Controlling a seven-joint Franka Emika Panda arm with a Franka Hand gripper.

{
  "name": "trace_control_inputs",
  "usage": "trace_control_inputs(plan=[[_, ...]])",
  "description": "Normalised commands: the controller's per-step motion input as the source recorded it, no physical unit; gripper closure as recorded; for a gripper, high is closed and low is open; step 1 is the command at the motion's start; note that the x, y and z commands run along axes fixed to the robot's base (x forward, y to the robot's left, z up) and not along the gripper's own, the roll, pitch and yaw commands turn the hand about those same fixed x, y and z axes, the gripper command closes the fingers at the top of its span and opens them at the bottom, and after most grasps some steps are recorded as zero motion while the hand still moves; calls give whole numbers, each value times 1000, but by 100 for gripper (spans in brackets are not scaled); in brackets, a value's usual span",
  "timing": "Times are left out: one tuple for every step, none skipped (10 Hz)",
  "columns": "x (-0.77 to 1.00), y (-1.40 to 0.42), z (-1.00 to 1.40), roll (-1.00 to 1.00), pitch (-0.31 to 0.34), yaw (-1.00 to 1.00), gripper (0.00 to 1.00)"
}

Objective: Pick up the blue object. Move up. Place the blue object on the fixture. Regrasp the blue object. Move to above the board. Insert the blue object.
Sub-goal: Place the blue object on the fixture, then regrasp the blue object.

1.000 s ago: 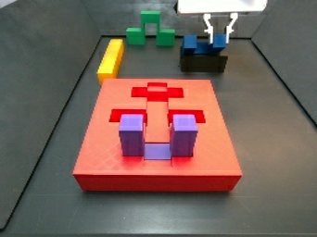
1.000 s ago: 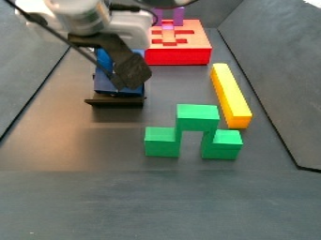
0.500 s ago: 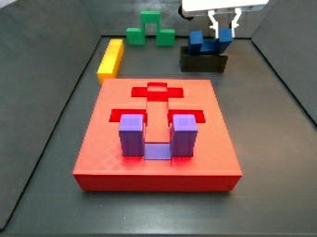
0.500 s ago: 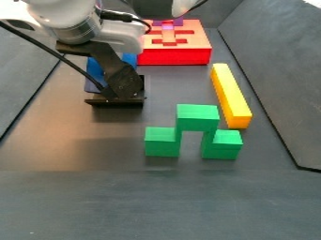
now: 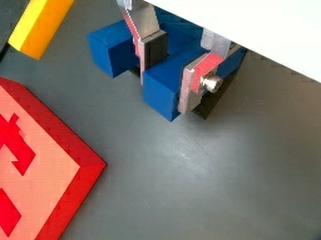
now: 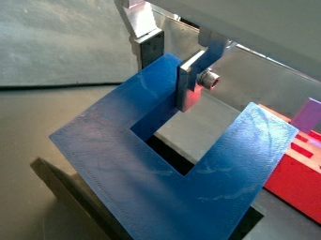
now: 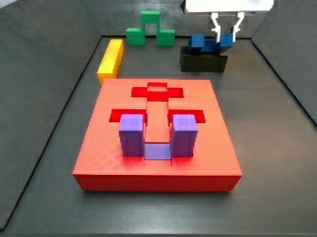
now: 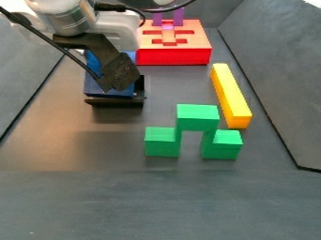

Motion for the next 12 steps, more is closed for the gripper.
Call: trace_control_inputs(plan=[[0, 0, -66, -94, 0, 0, 100], [-63, 0, -166, -171, -51, 0, 100], [0, 0, 0, 9, 0, 0, 100], [0, 0, 0, 0, 0, 0, 100], [0, 0, 0, 0, 0, 0, 0], [120, -197, 131, 114, 0, 57, 0], [60, -377, 540, 537, 0, 46, 0], [114, -594, 586, 909, 0, 60, 0], [71, -506, 457, 1000, 0, 86, 0], [0, -371, 237, 1000, -20, 106, 0], [-66, -303, 77, 1000, -6, 137, 0], [-191, -334, 0, 1000, -86, 231, 0]])
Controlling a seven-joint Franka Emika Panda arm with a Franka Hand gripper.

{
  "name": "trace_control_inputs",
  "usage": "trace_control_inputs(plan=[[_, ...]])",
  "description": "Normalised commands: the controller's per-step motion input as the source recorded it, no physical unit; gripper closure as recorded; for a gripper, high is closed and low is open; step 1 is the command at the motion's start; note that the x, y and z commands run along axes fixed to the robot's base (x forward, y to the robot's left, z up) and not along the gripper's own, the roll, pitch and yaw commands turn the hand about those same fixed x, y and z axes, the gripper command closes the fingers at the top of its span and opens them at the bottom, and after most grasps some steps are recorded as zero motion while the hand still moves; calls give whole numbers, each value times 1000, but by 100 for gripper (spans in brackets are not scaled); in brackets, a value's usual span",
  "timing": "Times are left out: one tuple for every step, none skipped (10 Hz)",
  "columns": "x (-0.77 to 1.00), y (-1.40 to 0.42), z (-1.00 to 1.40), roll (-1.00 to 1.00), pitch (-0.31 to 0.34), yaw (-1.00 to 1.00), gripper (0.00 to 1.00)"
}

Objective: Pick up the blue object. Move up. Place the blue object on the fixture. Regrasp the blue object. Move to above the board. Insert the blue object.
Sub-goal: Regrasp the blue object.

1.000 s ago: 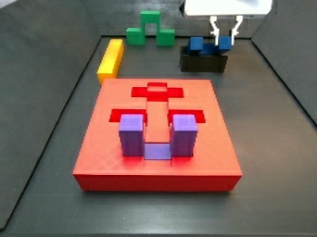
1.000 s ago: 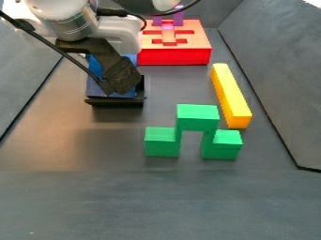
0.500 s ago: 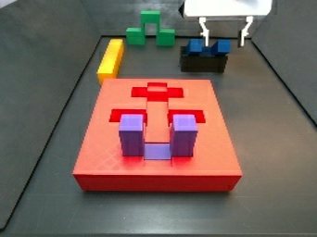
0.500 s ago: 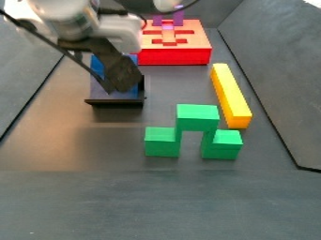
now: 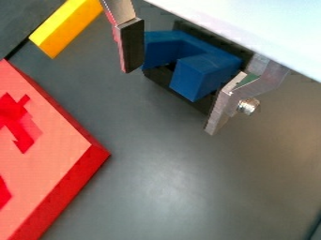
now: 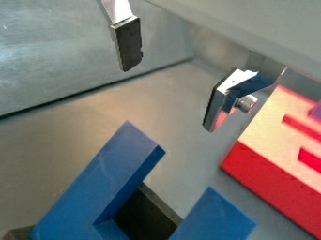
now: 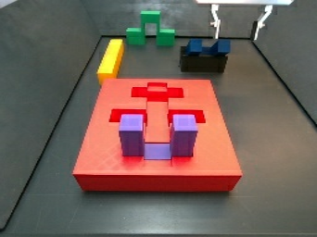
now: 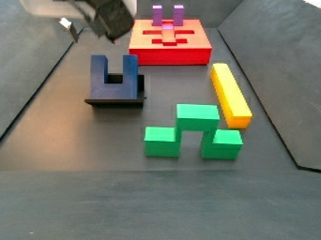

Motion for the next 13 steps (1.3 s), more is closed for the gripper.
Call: trace_control_inputs(plan=[[-171, -403, -63, 1000, -300, 271, 0], [-191, -383, -20, 1000, -420, 297, 0], [-149, -343, 0, 1000, -440, 291, 0], [-106, -323, 0, 1000, -477, 303, 0], [0, -374, 3, 1000, -611, 306, 0], [0, -334, 123, 1000, -649, 277, 0], [83, -246, 157, 1000, -434, 214, 0], [254, -217, 43, 1000, -134, 131, 0], [229, -146, 54, 1000, 0, 89, 0], [269, -129, 49, 1000, 51, 51, 0], [357, -74, 63, 1000, 106, 51, 0], [429, 0, 86, 1000, 220, 123, 0], [454, 169, 103, 1000, 440, 217, 0]])
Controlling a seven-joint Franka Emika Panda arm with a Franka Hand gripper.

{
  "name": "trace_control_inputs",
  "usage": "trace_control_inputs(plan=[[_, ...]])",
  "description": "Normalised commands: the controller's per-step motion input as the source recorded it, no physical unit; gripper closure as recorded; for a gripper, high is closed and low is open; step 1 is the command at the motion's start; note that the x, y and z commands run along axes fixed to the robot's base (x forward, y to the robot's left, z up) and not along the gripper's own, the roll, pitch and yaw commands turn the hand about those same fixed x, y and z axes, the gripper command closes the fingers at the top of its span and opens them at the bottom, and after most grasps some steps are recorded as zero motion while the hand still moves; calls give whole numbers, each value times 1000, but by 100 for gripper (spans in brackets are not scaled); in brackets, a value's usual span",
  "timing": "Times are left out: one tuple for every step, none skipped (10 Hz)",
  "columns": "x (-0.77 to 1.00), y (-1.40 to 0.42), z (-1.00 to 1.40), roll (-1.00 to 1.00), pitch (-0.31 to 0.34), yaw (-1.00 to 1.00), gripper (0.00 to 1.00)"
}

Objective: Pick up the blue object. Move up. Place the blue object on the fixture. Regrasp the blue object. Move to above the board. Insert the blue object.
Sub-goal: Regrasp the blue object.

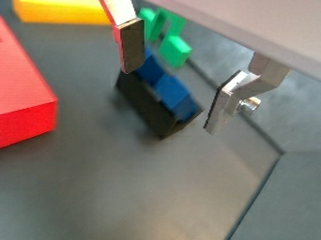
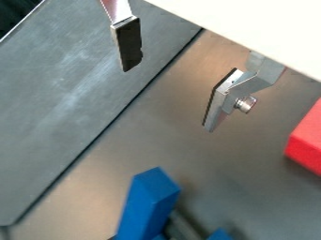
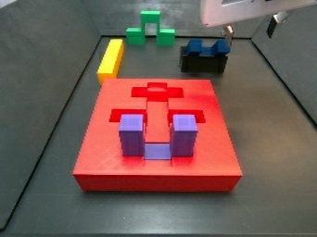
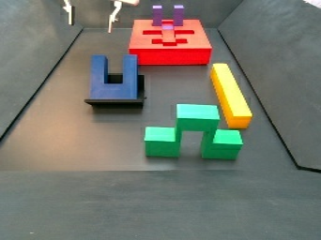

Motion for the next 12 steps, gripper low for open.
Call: trace_control_inputs(plan=[[497, 229, 60, 1000, 517, 220, 0], [534, 351, 0, 929, 591, 209, 0], [511, 414, 0, 794, 589, 226, 0], [506, 420, -17, 623, 451, 286, 0], [477, 420, -31, 569, 403, 317, 0], [306, 480, -106, 503, 369, 357, 0], [231, 389, -189, 454, 294, 423, 0], [237, 223, -263, 486, 209, 429, 0], [254, 126, -346, 517, 183, 454, 0], [166, 34, -391, 511, 151, 466, 0], [206, -26, -346, 306, 143, 437, 0], [297, -134, -309, 283, 146, 429, 0]])
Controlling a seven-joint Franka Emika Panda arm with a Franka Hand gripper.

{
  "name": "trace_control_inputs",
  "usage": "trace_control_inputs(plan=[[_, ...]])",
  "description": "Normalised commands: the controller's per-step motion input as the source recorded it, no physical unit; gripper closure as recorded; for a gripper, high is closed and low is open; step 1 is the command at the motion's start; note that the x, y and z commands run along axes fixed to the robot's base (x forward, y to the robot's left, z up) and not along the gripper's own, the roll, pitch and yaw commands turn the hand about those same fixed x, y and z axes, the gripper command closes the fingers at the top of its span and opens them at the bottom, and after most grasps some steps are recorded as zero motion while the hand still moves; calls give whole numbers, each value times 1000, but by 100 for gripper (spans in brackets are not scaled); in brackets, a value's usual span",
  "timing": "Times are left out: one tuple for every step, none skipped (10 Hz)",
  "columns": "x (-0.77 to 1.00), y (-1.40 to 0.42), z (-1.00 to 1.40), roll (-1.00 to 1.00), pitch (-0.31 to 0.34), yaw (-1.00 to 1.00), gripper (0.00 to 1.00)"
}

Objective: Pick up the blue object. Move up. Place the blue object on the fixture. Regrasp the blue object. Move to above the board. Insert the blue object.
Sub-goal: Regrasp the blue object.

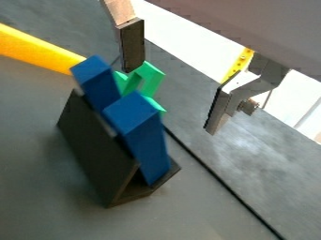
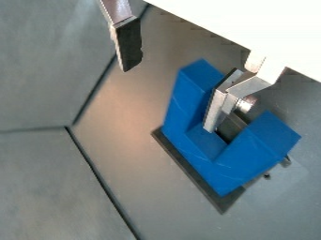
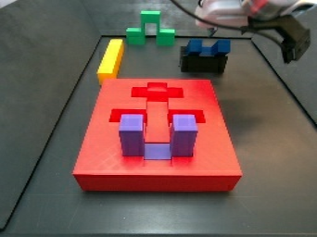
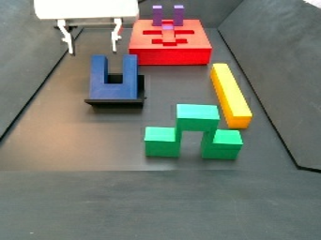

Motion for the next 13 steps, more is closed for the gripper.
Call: trace_control_inputs(plan=[[420, -191, -200, 191, 117, 400, 0], [406, -214, -223, 286, 97, 351, 0], [326, -191, -331, 369, 71, 306, 0], [326, -180, -374, 411, 63, 271, 0], [417, -89, -334, 434, 80, 157, 0], [514, 0, -143, 457, 211, 0, 0], [537, 49, 0, 294, 311, -109, 0], [554, 40, 0, 111, 329, -197, 0], [560, 0, -91, 69, 286, -166, 0], [577, 0, -243, 0, 203, -157, 0], [403, 0, -117, 0, 243, -106, 0], [257, 0, -160, -26, 183, -100, 0], [23, 0, 0, 0, 123, -40, 0]])
